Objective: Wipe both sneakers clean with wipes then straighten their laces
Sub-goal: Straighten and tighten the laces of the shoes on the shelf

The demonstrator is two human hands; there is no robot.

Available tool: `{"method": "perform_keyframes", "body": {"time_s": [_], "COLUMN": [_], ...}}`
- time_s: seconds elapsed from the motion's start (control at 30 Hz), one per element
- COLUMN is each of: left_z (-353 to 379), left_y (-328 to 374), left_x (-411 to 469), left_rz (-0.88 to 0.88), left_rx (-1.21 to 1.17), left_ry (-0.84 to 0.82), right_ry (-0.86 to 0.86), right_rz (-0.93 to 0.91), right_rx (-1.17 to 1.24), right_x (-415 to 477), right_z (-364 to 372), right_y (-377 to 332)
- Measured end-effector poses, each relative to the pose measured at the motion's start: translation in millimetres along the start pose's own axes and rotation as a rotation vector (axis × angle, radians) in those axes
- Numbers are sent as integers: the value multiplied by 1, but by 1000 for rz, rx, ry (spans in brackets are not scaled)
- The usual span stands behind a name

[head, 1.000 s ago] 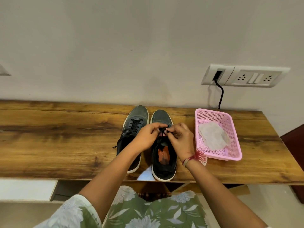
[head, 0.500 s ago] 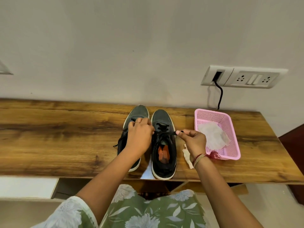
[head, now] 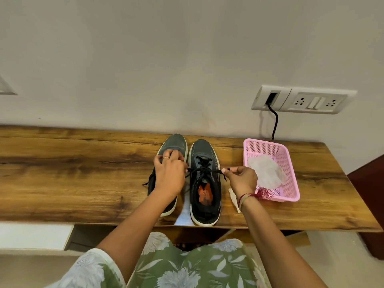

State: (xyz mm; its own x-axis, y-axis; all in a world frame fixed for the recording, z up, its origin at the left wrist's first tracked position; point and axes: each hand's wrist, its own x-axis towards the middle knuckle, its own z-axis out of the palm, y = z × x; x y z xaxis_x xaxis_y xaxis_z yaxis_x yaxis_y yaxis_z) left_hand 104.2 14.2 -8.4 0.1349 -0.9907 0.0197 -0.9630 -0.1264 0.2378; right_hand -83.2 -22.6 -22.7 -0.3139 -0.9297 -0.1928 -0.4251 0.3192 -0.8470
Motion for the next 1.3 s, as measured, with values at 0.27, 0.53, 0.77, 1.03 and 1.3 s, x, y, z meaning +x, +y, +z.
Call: {"method": "perform_keyframes", "body": {"time_s": [0.27, 0.53, 0.77, 1.03, 1.3], "left_z": [1, -3, 0, 4, 1], "left_y": [-3, -24, -28, -28, -38], "left_x": [0, -22, -30, -36, -38], "left_rz": [34, -77, -108, -101, -168], "left_rx": [-39, -149, -214, -326, -573], "left_ry": [26, 78, -53, -56, -20], "right_ry": [-125, -341, -140, -79, -145], "right_rz": [-39, -238, -351, -351, -305], "right_rx": [93, -76, -675, -654, -704], "right_x": [-1, -38, -48, -37, -30], "right_z": [-7, -4, 16, 8, -1], "right_y": [3, 15, 8, 13, 6]}}
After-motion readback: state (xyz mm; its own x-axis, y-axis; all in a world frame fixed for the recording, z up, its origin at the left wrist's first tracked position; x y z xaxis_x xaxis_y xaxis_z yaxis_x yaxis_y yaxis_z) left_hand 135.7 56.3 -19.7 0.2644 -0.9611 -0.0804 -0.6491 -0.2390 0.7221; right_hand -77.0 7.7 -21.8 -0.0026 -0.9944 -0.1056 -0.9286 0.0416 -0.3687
